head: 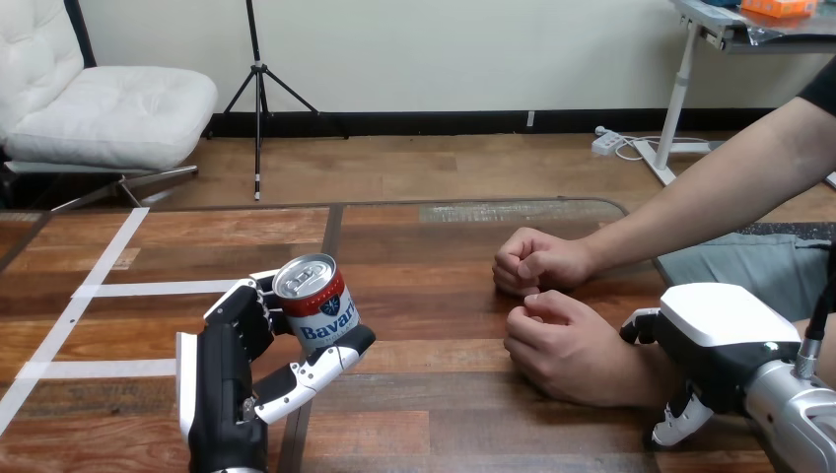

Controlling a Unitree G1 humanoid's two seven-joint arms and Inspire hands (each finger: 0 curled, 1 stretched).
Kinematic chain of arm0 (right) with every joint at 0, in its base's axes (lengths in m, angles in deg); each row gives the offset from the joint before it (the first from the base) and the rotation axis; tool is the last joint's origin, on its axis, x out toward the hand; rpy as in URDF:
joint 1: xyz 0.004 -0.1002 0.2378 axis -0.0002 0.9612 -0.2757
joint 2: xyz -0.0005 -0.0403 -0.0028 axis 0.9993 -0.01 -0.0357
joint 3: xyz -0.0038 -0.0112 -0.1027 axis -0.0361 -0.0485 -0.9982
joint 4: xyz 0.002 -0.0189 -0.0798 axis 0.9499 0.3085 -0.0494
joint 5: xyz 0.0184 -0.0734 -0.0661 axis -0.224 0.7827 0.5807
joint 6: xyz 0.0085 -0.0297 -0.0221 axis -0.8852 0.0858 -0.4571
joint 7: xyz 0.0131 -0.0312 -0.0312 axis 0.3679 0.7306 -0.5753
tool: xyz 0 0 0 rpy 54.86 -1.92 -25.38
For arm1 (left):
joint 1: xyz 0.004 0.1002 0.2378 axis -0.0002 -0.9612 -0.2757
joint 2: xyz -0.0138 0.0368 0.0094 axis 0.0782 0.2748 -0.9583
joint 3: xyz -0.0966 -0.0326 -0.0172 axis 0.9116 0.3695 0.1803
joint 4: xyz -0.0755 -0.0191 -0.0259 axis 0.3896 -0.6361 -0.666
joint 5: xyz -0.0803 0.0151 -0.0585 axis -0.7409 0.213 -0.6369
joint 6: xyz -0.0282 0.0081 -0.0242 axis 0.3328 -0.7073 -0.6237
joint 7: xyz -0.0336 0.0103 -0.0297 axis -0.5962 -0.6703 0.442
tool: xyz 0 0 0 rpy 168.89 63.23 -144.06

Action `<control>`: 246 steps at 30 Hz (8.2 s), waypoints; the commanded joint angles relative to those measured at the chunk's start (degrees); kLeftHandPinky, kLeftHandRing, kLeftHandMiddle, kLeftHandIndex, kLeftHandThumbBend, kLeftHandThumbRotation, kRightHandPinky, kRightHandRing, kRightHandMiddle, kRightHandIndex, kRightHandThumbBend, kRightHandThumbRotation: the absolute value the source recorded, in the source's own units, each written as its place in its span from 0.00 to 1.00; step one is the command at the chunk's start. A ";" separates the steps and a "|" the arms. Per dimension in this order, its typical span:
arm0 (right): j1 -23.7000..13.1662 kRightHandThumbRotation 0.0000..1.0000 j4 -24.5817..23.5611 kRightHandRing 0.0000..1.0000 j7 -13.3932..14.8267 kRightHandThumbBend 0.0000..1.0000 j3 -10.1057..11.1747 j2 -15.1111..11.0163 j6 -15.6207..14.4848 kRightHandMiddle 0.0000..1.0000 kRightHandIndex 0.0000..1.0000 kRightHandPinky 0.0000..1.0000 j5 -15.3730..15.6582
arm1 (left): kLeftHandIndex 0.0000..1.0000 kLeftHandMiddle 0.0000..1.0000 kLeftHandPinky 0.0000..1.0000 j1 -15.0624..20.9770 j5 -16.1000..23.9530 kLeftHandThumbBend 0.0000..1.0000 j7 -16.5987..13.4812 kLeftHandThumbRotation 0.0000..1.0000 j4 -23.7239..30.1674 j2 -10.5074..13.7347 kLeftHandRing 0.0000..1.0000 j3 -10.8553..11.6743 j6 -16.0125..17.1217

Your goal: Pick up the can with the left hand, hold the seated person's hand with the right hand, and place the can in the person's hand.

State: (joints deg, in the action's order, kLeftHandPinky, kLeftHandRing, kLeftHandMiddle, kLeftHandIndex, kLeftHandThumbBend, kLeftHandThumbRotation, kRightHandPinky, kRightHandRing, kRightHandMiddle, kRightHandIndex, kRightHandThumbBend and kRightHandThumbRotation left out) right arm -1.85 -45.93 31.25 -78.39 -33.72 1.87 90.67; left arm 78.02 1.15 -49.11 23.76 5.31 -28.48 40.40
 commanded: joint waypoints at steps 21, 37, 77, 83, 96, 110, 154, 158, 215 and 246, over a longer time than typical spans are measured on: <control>-5.08 0.00 3.46 0.81 -0.69 0.81 -2.43 -1.28 -3.30 0.81 0.79 0.78 3.40 | 0.56 0.47 0.46 1.19 -0.83 0.57 0.69 0.00 5.09 0.46 0.43 0.54 -0.26; -5.01 0.00 5.87 0.80 0.93 0.81 -2.31 -0.88 -4.39 0.81 0.79 0.78 3.41 | 0.56 0.47 0.47 1.00 -0.25 0.56 0.49 0.00 5.91 0.52 0.43 0.48 -0.64; -4.90 0.00 10.38 0.36 7.44 0.80 -2.07 0.26 -4.63 0.46 0.64 0.27 -1.11 | 0.55 0.47 0.47 0.44 0.47 0.56 0.02 0.00 7.17 0.33 0.43 0.54 -1.73; -5.07 0.00 10.66 0.28 7.90 0.80 -2.20 0.15 -4.53 0.39 0.62 0.20 -2.43 | 0.55 0.47 0.48 0.40 0.41 0.56 0.01 0.00 7.33 0.35 0.43 0.59 -1.76; -5.78 0.00 12.17 0.32 9.01 0.80 -3.39 -0.58 -3.97 0.43 0.57 0.22 -2.77 | 0.56 0.47 0.46 0.54 -0.37 0.55 0.56 0.00 7.08 0.46 0.43 0.67 -1.56; -5.80 0.00 14.30 0.36 12.76 0.82 -3.47 -0.90 -0.63 0.45 0.54 0.26 -4.36 | 0.56 0.47 0.49 0.64 0.06 0.55 0.22 0.00 6.75 0.56 0.43 0.90 -1.12; -7.94 0.00 21.31 0.29 17.72 0.83 -7.21 0.19 2.32 0.39 0.51 0.21 -2.79 | 0.56 0.48 0.48 0.84 0.36 0.56 0.35 0.00 6.54 0.80 0.44 1.77 0.37; -8.38 0.00 23.04 0.28 19.34 0.85 -7.74 0.41 3.22 0.38 0.52 0.20 -2.87 | 0.56 0.48 0.48 0.57 0.52 0.56 0.24 0.00 7.11 0.69 0.44 1.77 -0.09; -9.15 0.00 24.85 0.41 24.67 0.75 -8.32 -0.20 3.88 0.49 0.51 0.32 -6.04 | 0.56 0.48 0.49 0.19 0.20 0.55 0.61 0.00 7.39 0.68 0.44 1.74 -0.42; -7.24 0.00 11.56 0.39 18.28 0.81 -3.82 -2.49 -0.86 0.47 0.52 0.29 -6.81 | 0.55 0.47 0.45 0.44 0.45 0.56 0.76 0.00 6.99 -0.07 0.42 1.17 -0.89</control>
State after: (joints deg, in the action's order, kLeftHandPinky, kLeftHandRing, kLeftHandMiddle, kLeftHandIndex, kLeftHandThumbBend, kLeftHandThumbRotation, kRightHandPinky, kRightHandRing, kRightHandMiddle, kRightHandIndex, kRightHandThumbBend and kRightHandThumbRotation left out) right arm -8.01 -30.61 51.62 -84.36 -34.88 2.62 84.71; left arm 75.48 1.67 -48.31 27.78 5.50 -26.66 38.59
